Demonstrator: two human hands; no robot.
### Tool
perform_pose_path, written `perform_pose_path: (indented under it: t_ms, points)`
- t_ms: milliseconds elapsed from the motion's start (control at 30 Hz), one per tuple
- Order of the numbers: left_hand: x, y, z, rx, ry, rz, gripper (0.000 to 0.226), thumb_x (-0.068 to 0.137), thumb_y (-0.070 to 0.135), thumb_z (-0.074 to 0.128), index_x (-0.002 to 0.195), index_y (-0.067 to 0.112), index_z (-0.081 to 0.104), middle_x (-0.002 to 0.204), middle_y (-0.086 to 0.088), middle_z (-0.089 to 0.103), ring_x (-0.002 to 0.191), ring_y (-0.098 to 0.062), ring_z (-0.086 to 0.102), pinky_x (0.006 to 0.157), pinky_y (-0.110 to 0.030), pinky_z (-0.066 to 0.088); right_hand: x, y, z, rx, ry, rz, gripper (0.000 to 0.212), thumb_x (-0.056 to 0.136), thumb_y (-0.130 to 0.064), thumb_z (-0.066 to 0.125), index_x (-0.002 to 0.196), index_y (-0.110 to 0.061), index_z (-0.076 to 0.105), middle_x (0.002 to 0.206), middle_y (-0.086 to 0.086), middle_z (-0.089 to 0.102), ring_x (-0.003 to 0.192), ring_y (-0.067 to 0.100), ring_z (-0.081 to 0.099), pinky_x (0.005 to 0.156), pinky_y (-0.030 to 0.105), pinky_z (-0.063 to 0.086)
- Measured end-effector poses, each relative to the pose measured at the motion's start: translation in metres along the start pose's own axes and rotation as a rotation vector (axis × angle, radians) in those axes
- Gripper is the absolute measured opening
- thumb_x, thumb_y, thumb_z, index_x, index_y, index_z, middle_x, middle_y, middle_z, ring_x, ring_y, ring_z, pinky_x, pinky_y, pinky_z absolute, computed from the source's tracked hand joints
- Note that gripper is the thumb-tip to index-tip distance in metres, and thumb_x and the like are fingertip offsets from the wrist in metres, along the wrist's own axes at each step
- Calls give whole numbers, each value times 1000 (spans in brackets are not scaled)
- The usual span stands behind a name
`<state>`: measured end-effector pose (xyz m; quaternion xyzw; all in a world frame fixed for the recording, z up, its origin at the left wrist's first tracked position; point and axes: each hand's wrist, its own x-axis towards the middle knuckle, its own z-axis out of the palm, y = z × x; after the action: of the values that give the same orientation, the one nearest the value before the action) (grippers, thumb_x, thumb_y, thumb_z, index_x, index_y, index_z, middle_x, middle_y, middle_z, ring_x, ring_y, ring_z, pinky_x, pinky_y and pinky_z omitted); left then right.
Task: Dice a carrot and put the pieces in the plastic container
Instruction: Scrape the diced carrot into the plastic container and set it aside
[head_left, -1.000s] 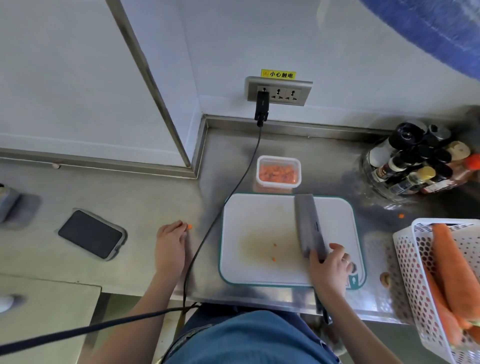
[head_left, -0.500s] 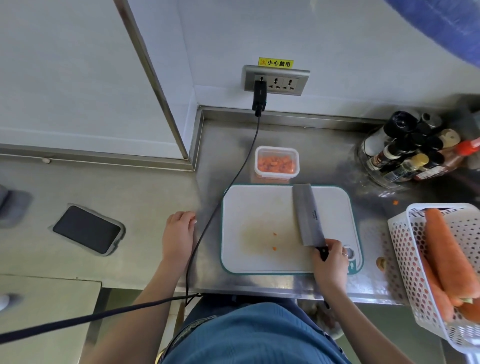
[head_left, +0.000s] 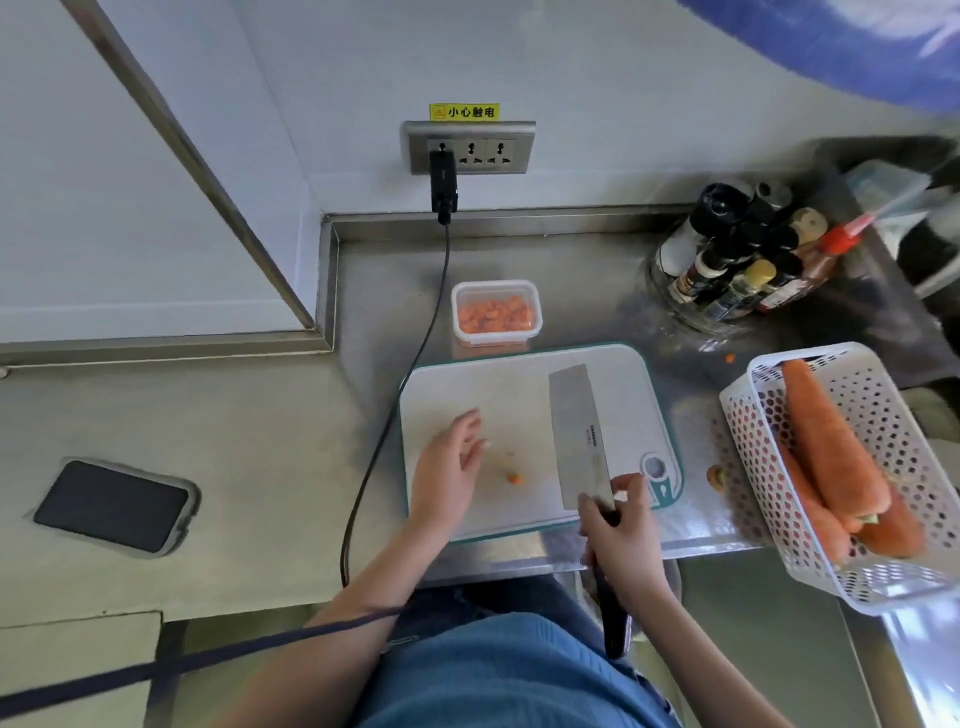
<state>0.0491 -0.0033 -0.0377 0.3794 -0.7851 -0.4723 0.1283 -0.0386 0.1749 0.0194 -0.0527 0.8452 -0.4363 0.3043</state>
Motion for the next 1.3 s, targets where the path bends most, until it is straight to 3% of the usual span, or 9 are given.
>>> perform_pose_path:
  t_ms: [100, 200, 267, 333, 533, 900, 1000, 1167, 1300]
  points:
    - [-4, -19, -19, 222, 308, -66, 37, 91, 14, 57, 124, 0, 51, 118, -16, 58, 110, -35, 51, 92, -40, 40, -7, 1, 18, -148, -141, -109, 12, 96, -21, 52, 90, -22, 42, 60, 6, 54, 40, 18, 47, 40, 35, 40]
    - [-11, -47, -23, 554, 99, 72, 65, 95, 43, 35, 142, -1, 32, 147, -17, 35, 134, -31, 32, 109, -43, 27, -10, 4, 45, -269, -232, -179, 20, 99, -22, 45, 81, -23, 38, 57, -4, 46, 43, 16, 45, 45, 32, 36]
    - [-20, -65, -21, 735, -47, 184, 66, 99, 47, 12, 145, 0, 23, 153, -13, 22, 143, -22, 13, 112, -46, 18, -12, 6, 56, -310, -252, -169, 6, 101, -24, 42, 96, -20, 41, 64, -4, 50, 50, 17, 48, 48, 28, 38]
    - [-23, -71, -23, 804, -104, 176, 66, 100, 45, 3, 145, 1, 22, 153, -14, 22, 145, -17, 0, 111, -47, 12, -13, 12, 58, -340, -219, -121, 8, 101, -26, 40, 97, -20, 38, 70, 3, 55, 59, 25, 52, 54, 34, 41]
    - [-22, -64, -26, 843, -174, 156, 68, 99, 45, 3, 144, -2, 23, 150, -18, 28, 138, -27, 27, 110, -48, 15, -12, 36, 5, -233, 173, 101, 14, 99, -20, 40, 86, -14, 39, 66, 9, 58, 51, 32, 54, 48, 43, 48]
    - [-23, -62, -27, 875, -178, 225, 68, 98, 43, 8, 143, -5, 27, 147, -22, 32, 135, -33, 33, 109, -50, 22, -16, 35, -34, -163, 572, 242, 12, 100, -15, 33, 92, -7, 36, 65, 7, 49, 51, 24, 45, 44, 29, 30]
    - [-24, -56, -23, 880, -170, 256, 70, 99, 42, 5, 141, -8, 29, 146, -24, 32, 135, -34, 32, 111, -46, 17, -13, 27, -18, -129, 528, 198, 15, 99, -19, 36, 87, -10, 35, 65, 9, 51, 56, 29, 48, 48, 32, 31]
    - [-29, -51, -6, 854, -318, 490, 65, 93, 38, 27, 144, -3, 23, 151, -16, 27, 139, -24, 23, 115, -36, 7, -14, 15, 11, -71, 322, 74, 17, 99, -17, 40, 83, -13, 33, 61, 5, 48, 53, 25, 44, 47, 34, 28]
    - [-29, -52, -5, 695, -248, 408, 55, 97, 18, 39, 144, -5, 23, 152, -16, 24, 139, -28, 24, 114, -40, 21, -20, 15, 37, -100, 50, -3, 20, 101, -24, 38, 84, -18, 30, 62, 2, 47, 52, 23, 45, 46, 33, 32]
